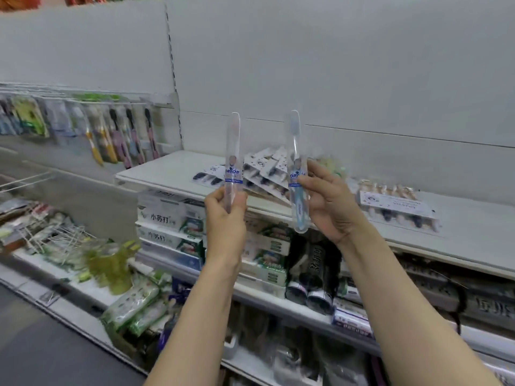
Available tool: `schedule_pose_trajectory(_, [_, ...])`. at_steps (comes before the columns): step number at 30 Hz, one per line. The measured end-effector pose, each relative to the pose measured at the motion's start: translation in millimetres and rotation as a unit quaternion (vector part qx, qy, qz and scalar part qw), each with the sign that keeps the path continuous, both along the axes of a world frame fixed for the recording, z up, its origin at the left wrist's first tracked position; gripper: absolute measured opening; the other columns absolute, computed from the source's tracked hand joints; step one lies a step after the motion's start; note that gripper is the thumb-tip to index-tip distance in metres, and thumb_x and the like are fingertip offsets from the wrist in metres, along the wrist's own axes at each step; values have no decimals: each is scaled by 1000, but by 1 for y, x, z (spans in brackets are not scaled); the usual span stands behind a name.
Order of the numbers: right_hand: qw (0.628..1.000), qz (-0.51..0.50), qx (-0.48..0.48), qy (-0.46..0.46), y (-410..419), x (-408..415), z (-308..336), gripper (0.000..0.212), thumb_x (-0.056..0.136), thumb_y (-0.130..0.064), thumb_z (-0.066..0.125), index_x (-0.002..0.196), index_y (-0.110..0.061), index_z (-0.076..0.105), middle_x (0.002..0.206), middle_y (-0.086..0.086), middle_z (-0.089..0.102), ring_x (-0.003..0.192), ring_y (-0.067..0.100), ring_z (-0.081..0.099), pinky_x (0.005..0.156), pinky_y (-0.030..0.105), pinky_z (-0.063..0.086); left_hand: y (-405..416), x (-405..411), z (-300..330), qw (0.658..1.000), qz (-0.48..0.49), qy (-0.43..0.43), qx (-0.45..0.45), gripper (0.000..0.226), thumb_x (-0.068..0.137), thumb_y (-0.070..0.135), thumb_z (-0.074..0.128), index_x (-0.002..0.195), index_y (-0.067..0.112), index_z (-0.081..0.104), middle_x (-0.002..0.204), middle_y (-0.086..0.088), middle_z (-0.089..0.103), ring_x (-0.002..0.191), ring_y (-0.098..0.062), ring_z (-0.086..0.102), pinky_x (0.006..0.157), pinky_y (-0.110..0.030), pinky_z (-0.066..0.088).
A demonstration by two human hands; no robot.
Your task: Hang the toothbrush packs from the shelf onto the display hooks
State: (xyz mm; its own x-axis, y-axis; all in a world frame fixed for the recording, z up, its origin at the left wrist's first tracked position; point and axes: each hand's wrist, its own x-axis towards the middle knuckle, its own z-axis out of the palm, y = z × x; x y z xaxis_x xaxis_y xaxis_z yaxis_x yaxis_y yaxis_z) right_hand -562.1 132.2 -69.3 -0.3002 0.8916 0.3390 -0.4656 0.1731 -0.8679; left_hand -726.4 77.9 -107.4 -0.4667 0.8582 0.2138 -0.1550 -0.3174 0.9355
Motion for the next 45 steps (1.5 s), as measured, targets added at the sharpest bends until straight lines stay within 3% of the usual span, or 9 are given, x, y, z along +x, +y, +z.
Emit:
schedule_pose_trajectory(6, [995,-75,-32,-65,-34,-141,-11,18,85,-21,64,99,-11,70,96,12,70,78,19,64,67,31,50,-45,-119,-10,999,0,46,19,25,102,43,45,113,23,55,91,4,63,72,-2,54,72,-27,43])
schedule_pose_trajectory(11, [990,-91,-8,-105,-61,-276,-14,45,89,-49,61,108,-10,70,97,4,75,72,11,66,67,28,55,-81,-245,-19,998,27,63,17,27,102,46,44,110,26,60,85,7,63,70,-5,55,69,-27,43])
schedule_pose_trajectory(15, [992,-82,2,-100,-70,-364,-17,40,100,-46,52,93,-13,73,93,8,73,80,16,65,70,31,56,-99,-329,-18,997,46,49,25,16,101,42,47,100,33,60,90,8,66,78,-3,60,72,-27,45])
schedule_pose_trajectory(24, [996,-12,1,-93,-46,-520,-22,19,101,-28,57,99,-12,68,88,1,73,77,12,63,65,26,54,-87,-474,-32,997,71,-1,26,9,101,32,53,108,34,58,104,4,68,100,-13,62,80,-31,47])
schedule_pose_trajectory(31, [998,5,-4,-58,31,-651,-27,15,98,-21,62,88,-14,70,85,5,70,74,16,63,68,30,52,-22,-603,-34,996,85,4,27,17,99,29,56,115,27,58,112,0,67,103,-13,63,82,-32,48])
schedule_pose_trajectory(36, [998,-11,-11,-53,101,-737,-18,9,98,-17,63,98,-12,70,91,7,71,86,20,65,79,37,54,45,-689,-10,998,68,4,12,23,97,25,59,120,20,60,108,0,70,104,-13,65,97,-41,49])
schedule_pose_trajectory(40, [996,-47,-7,-80,147,-785,-12,15,95,-23,67,108,-15,70,100,6,73,94,19,67,91,40,53,90,-735,0,999,45,2,8,16,97,25,60,114,25,61,101,7,72,96,-4,64,77,-24,44])
schedule_pose_trajectory(43, [993,-85,-18,-79,172,-807,-16,12,94,-23,69,104,-18,70,99,4,72,95,20,65,93,44,53,119,-761,-8,1000,25,-14,-3,14,95,22,63,106,29,60,87,11,71,74,-2,58,67,-21,42])
schedule_pose_trajectory(45, [991,-109,-23,-69,186,-816,-19,6,94,-22,69,99,-21,70,91,-2,72,90,17,64,94,48,52,138,-776,-13,1000,9,-14,-11,17,94,21,65,110,25,61,89,8,73,77,-4,61,67,-21,43])
